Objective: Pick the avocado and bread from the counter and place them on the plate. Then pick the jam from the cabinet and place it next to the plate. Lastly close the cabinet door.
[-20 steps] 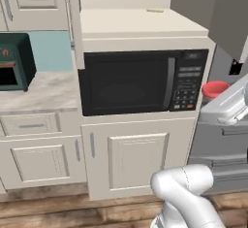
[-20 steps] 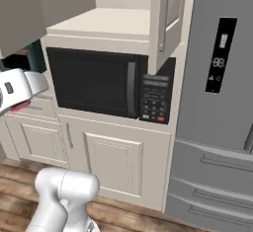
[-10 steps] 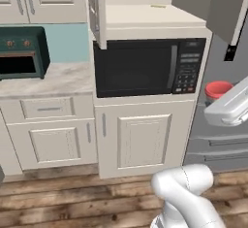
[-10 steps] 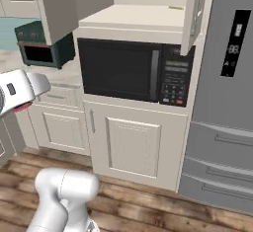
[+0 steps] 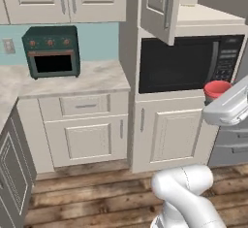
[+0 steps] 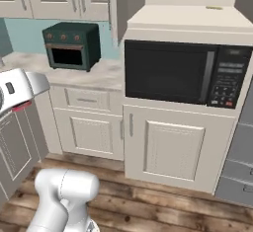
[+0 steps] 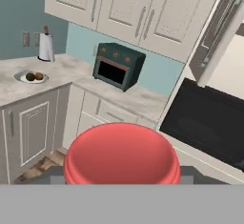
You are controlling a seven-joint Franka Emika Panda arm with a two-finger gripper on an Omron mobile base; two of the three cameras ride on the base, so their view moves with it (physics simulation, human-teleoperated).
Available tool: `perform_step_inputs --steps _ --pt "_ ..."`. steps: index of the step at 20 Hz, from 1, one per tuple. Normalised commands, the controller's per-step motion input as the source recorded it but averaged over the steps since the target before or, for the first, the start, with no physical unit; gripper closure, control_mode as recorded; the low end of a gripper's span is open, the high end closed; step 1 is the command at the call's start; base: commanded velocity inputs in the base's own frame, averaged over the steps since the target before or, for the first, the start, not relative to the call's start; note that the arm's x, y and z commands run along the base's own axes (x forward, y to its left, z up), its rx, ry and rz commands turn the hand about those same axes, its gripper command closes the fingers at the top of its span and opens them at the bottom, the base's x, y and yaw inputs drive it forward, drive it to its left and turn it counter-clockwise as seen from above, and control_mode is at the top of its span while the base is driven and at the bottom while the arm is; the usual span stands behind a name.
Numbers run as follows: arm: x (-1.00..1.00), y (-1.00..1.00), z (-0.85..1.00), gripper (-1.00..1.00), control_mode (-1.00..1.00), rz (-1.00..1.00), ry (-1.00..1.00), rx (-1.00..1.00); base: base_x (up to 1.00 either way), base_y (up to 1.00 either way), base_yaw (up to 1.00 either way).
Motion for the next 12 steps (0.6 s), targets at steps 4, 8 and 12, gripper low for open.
perform_step_inputs --steps 4,8,12 --pt "0.00 0.00 0.00 1.00 1.00 0.00 0.00 0.00 -0.23 1.00 -0.12" --pt "0.00 0.00 0.00 1.00 1.00 0.00 0.00 0.00 -0.20 1.00 -0.11" --pt "0.00 0.00 0.00 1.00 1.00 0.00 0.00 0.00 -0.14 1.00 -0.10"
